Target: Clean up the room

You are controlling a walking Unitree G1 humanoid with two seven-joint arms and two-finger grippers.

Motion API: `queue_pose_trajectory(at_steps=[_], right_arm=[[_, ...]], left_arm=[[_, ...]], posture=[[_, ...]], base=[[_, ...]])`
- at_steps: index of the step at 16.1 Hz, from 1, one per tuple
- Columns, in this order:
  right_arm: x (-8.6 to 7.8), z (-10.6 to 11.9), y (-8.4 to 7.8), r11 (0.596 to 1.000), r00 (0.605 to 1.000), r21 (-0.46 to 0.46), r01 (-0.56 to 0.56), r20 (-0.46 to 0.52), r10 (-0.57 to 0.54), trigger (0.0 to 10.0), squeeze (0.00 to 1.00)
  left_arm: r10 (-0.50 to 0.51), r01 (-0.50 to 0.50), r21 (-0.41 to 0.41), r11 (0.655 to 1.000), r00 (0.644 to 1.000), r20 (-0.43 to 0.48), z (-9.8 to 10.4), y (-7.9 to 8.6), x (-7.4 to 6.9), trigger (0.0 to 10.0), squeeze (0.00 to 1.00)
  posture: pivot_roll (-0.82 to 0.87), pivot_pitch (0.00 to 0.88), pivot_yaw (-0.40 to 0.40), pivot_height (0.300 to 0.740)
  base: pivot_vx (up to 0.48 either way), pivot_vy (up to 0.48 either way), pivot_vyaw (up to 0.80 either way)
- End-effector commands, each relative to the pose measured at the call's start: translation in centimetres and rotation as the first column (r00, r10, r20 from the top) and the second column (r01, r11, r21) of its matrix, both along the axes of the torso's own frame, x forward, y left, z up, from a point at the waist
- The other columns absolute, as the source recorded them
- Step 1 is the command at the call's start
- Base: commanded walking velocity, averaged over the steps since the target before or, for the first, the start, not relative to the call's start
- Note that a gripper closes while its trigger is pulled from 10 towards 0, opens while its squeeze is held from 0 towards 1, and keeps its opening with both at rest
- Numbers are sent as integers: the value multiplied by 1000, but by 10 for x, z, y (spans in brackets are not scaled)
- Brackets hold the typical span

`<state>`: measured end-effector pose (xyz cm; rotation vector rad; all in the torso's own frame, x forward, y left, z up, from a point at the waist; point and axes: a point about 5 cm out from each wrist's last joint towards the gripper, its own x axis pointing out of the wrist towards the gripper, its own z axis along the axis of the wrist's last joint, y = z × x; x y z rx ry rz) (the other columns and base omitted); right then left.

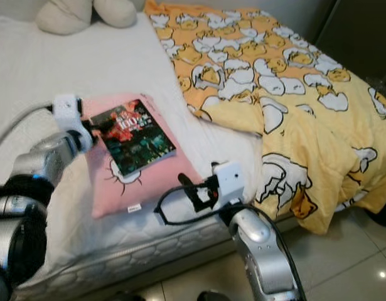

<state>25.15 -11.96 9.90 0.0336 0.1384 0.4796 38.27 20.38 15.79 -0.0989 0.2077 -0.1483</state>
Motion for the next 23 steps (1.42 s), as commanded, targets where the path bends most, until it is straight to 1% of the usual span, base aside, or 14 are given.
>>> queue_pose_trajectory(at_steps=[1, 2, 4, 6, 7, 8, 9, 11, 12, 15, 17, 18, 21, 23], right_arm=[[0, 2, -3, 1000, 1000, -1, 10, 5, -10, 10000, 0], [-1, 0, -3, 1000, 1000, -3, 5, 0, -5, 10000, 0], [0, 0, -3, 1000, 1000, -3, 3, -3, -3, 10000, 0], [1, 0, -3, 1000, 1000, -5, 0, -3, 0, 10000, 0], [2, 1, -6, 1000, 1000, -8, 1, -3, -1, 10000, 0], [2, 0, -8, 1000, 1000, -11, -1, -5, 1, 10000, 0], [2, -1, -8, 1000, 1000, -14, -4, -8, 4, 10000, 0], [5, -1, -4, 1000, 1000, -12, -23, -8, 23, 10000, 0], [6, 0, -3, 1000, 1000, -12, -25, -7, 25, 10000, 0], [8, 0, -5, 999, 999, -16, -32, -3, 32, 10000, 0], [11, 0, -5, 999, 999, -19, -33, 0, 33, 10000, 0], [11, 1, -5, 999, 999, -20, -35, 3, 35, 10000, 0], [10, 0, -6, 999, 999, -23, -34, 3, 34, 10000, 0], [10, 0, -7, 999, 1000, -24, -31, 4, 31, 10000, 0]], left_arm=[[-51, 50, 22, 999, 998, 36, 6, -9, 0, 10000, 0], [-60, 60, 36, 998, 998, -4, -2, -14, -8, 10000, 0], [-57, 57, 29, 998, 998, -21, -7, -15, -16, 10000, 0], [-31, 34, 69, 997, 999, -45, -13, -6, -34, 10000, 0], [-25, 30, 85, 996, 998, -58, -16, 1, -49, 10000, 0], [-7, 12, 80, 997, 998, -63, -17, 5, -58, 10000, 0], [3, 0, 46, 999, 998, -61, -15, 4, -63, 10000, 0], [6, -9, -103, 995, 999, -37, -7, -5, -64, 10000, 0], [2, -7, -127, 992, 999, -40, -6, -6, -64, 10000, 0], [8, -20, -147, 989, 996, -84, -10, -5, -66, 10000, 0], [47, -75, -190, 979, 988, -147, -27, 1, -59, 10000, 0], [69, -100, -206, 973, 986, -154, -28, 3, -54, 10000, 0], [41, -74, -225, 972, 988, -149, -24, -3, -50, 10000, 0], [34, -64, -212, 975, 989, -143, -24, -5, -49, 10000, 0]], posture=[[-108, 47, -10, 740], [-101, 46, -13, 740], [-100, 46, -15, 740], [-94, 44, -19, 740], [-90, 44, -29, 740], [-78, 45, -34, 740], [-74, 45, -35, 740], [-64, 37, -48, 740], [-64, 37, -48, 740], [-65, 28, -55, 740], [-72, 11, -54, 740], [-72, 11, -54, 740], [-86, 9, -51, 740], [-89, 12, -51, 740]], base=[[0, 0, 0], [0, 0, 0], [0, 0, 0], [0, 0, 0], [0, 0, 0], [0, 0, 0], [0, 0, 0], [0, 0, 0], [0, 0, 0], [0, 0, 0], [0, 0, 0], [0, 0, 0], [0, 0, 0], [0, 0, 0]])
